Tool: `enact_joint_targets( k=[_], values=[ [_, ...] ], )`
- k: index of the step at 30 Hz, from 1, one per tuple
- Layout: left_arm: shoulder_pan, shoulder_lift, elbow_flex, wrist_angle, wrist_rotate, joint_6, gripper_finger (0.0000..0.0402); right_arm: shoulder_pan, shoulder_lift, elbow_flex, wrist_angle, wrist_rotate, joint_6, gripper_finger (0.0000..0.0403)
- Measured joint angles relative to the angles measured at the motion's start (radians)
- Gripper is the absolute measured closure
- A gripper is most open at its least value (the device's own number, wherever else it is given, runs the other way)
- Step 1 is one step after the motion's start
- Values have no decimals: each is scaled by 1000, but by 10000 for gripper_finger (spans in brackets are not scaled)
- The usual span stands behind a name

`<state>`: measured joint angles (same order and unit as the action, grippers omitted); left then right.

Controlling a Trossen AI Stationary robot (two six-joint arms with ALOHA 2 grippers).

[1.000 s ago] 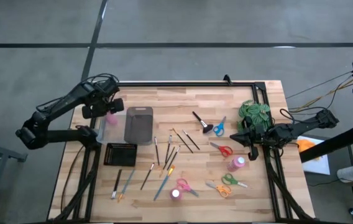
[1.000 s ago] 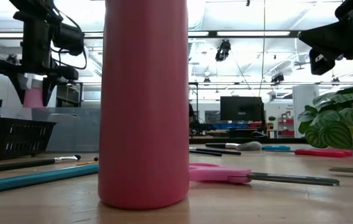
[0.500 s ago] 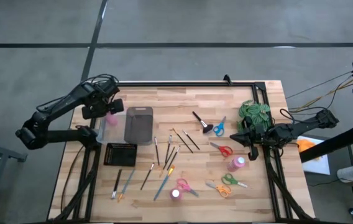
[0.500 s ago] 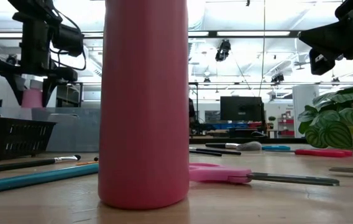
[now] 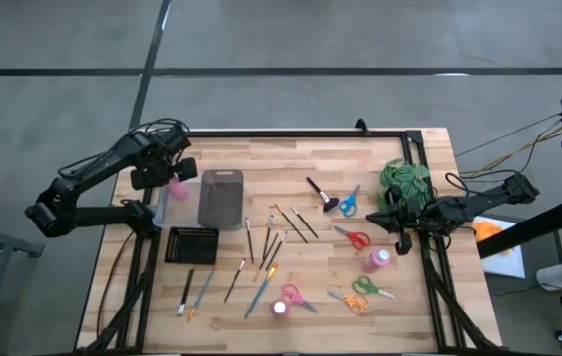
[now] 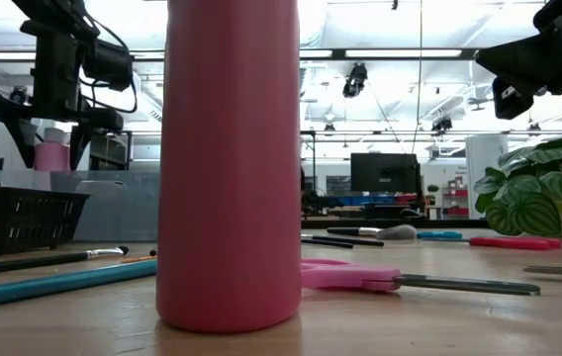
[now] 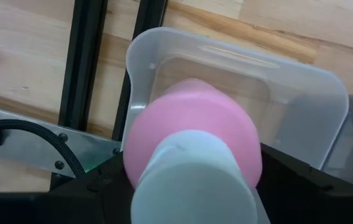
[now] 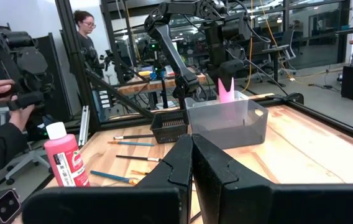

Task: Pick & Place Paint Supplies
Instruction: Put the left light pink bottle into the white bin, then put the dark pink bottle into the white bin

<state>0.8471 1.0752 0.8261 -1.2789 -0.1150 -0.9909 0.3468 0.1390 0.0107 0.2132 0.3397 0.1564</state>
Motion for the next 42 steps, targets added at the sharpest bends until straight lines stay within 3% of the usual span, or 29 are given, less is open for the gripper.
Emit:
enact_joint_targets(
  k=[24, 36, 42],
  values=[
    [-31, -43, 116, -159, 101, 13, 118, 0, 0, 0, 0, 0, 0, 394],
    [-312, -176, 127, -162, 101, -242, 118, 0, 0, 0, 0, 0, 0, 394],
    [-564, -145, 163, -151, 50, -396, 118, 0, 0, 0, 0, 0, 0, 394]
  ],
)
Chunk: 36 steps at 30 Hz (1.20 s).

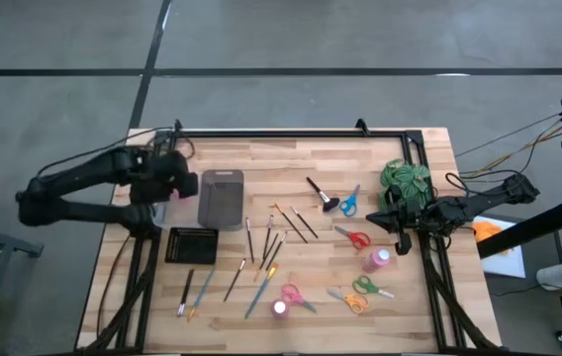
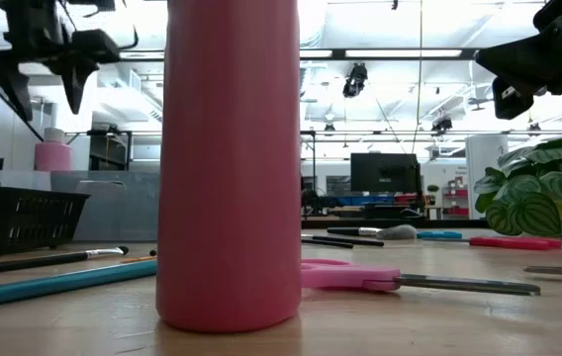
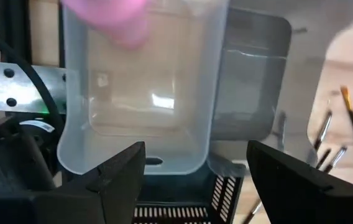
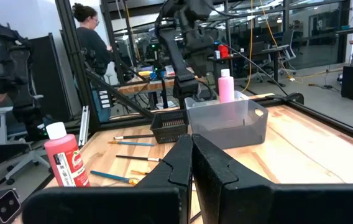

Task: Pick & Place Paint Supplies
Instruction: Put the dark pink bottle into the white bin

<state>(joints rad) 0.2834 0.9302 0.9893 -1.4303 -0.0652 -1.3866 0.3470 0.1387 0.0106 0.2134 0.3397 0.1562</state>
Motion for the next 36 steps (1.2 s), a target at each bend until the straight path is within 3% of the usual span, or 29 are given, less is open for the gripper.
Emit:
enact_joint_targets(
  k=[6, 13, 21, 36],
  values=[
    [-272, 91, 65, 32, -71, -114, 118, 0, 0, 0, 0, 0, 0, 394],
    [-482, 242, 168, 72, -146, -127, 118, 0, 0, 0, 0, 0, 0, 394],
    [-646, 444, 305, 133, -177, -54, 118, 0, 0, 0, 0, 0, 0, 394],
    [-875, 707, 505, 529, -214, 313, 118, 0, 0, 0, 0, 0, 0, 394]
  ],
)
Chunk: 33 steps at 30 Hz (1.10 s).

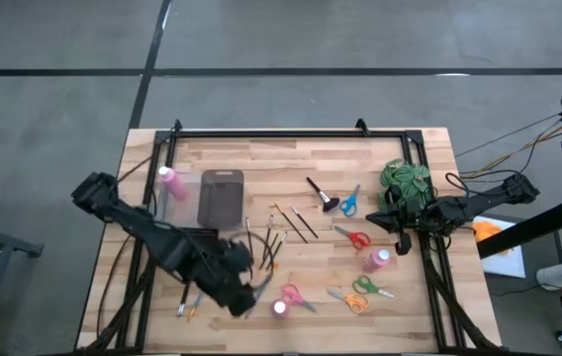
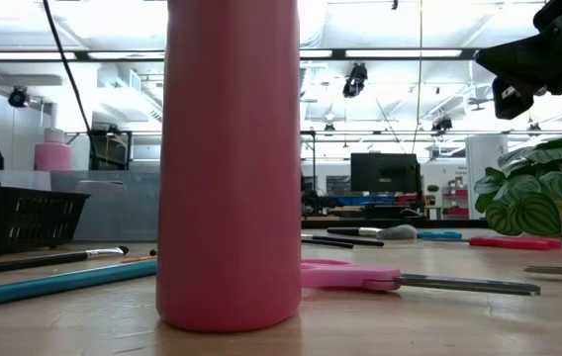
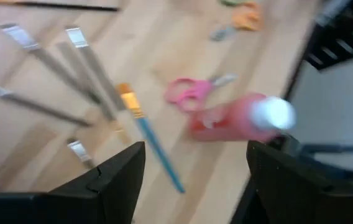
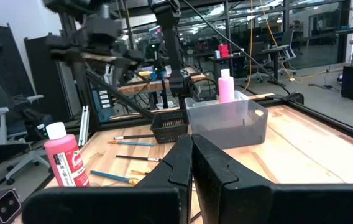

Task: Pick & Place Paint Supplies
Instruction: Put the dark pink bottle into the white bin

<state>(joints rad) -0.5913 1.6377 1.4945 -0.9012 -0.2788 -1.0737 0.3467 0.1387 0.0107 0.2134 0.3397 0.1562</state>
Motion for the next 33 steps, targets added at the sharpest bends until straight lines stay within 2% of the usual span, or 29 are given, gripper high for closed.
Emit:
enact_joint_targets(
  k=[8, 14, 18, 25, 33],
  values=[
    [-67, 78, 24, 110, -74, 148, 118, 0, 0, 0, 0, 0, 0, 394],
    [-117, 109, 23, 197, -265, 369, 118, 0, 0, 0, 0, 0, 0, 394],
    [-132, 134, 23, 261, -314, 481, 118, 0, 0, 0, 0, 0, 0, 394],
    [-130, 181, 22, 351, -331, 510, 118, 0, 0, 0, 0, 0, 0, 394],
    [-128, 216, 21, 360, -331, 490, 118, 0, 0, 0, 0, 0, 0, 394]
  ],
)
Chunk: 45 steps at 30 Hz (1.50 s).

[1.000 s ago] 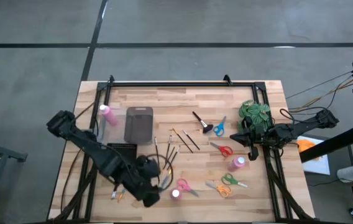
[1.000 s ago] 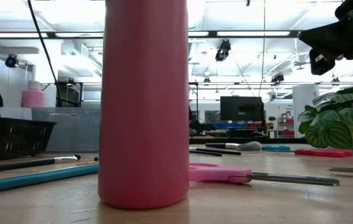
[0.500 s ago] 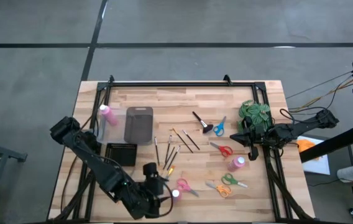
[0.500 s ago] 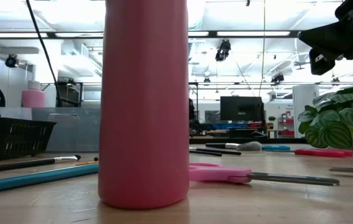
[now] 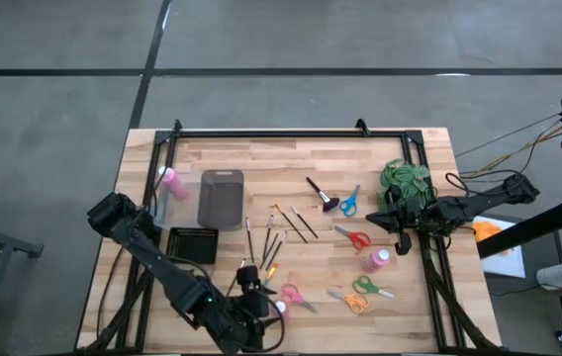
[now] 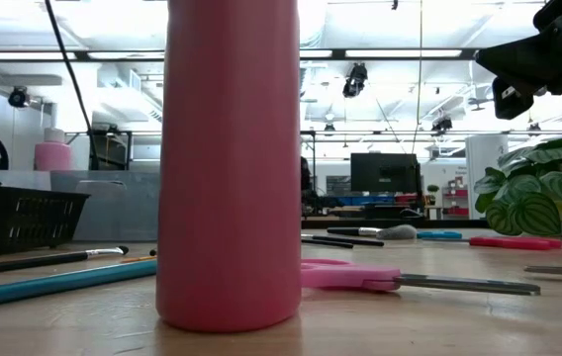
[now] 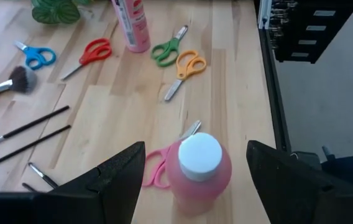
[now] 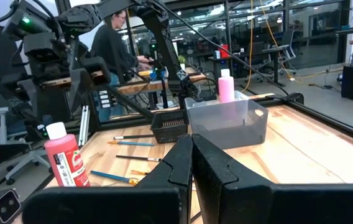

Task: Pick & Place Paint Supplies
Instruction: Put the dark pink bottle into the white bin

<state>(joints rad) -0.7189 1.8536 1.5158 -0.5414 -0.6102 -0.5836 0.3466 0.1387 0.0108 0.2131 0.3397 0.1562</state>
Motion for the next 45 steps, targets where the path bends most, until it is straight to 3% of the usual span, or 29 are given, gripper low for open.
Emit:
enact_joint_targets(
  k=[20, 30, 45],
  values=[
    [48, 2, -70, 95, 57, -44, 118, 0, 0, 0, 0, 0, 0, 394],
    [55, 2, -161, 223, 87, -40, 118, 0, 0, 0, 0, 0, 0, 394],
    [60, 1, -165, 260, 87, 4, 131, 0, 0, 0, 0, 0, 0, 394]
  ],
)
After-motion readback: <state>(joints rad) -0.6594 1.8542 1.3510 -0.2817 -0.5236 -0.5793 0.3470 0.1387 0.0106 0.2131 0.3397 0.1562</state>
